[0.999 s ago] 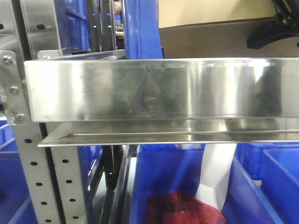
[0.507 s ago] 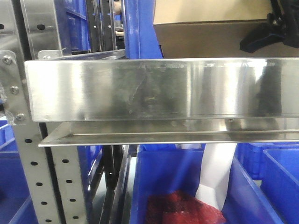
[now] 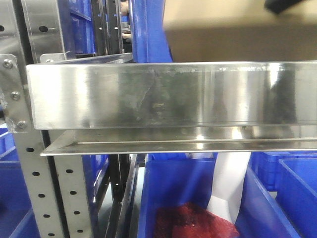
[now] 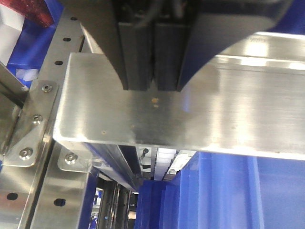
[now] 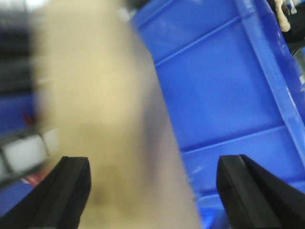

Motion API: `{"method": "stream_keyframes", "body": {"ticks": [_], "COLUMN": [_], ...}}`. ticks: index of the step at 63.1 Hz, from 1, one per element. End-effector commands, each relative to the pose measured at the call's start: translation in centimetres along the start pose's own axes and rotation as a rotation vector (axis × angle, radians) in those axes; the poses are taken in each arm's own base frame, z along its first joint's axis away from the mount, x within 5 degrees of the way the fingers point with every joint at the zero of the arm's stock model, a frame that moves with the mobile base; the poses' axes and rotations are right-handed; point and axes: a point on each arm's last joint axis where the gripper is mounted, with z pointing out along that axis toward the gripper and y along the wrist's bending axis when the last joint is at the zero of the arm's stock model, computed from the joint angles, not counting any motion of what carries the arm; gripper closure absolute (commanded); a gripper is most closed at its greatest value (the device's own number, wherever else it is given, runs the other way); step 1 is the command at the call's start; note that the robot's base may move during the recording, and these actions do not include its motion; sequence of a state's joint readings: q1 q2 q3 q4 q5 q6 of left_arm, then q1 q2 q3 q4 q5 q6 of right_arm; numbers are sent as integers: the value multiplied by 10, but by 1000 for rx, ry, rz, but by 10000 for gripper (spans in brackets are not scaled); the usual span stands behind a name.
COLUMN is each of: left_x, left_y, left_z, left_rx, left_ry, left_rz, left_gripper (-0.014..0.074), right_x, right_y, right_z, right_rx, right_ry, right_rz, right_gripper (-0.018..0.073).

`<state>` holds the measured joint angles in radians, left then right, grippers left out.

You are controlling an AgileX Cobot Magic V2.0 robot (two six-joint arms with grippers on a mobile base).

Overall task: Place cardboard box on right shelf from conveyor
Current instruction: 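Lower the box onto the shelf and open the right gripper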

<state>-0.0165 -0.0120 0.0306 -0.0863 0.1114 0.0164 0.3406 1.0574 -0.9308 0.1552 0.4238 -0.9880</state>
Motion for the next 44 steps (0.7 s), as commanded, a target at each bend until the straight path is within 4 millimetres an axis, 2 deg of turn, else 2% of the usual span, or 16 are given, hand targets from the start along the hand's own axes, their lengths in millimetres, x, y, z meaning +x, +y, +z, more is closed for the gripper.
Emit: {"method": "stream_keyframes", "body": {"ticks": [1,18,24,36,44], "left_x": [-9,-9,-9,-9,-9], "left_y": [0,0,0,0,0], "left_z": [-1,-1,-1,-1,-1], "left_rx": [6,6,6,6,6], "left_ry": [-99,-99,-99,-99,-99], "left_rz": [-10,-10,-10,-10,-10], "left_gripper": [715,715,715,715,715], "right_x": [-13,-14,-7,10,17], "right_y": [-13,-13,-9,6,14], "right_z": [-24,-66,-80,-103,-112], "right_rx": [80,150,191,257,271], "right_ry": [-92,-257,-324,-384,-400], "right_rz": [145,770,914,960,952], "right_gripper": [-65,-40,57,361,502]}}
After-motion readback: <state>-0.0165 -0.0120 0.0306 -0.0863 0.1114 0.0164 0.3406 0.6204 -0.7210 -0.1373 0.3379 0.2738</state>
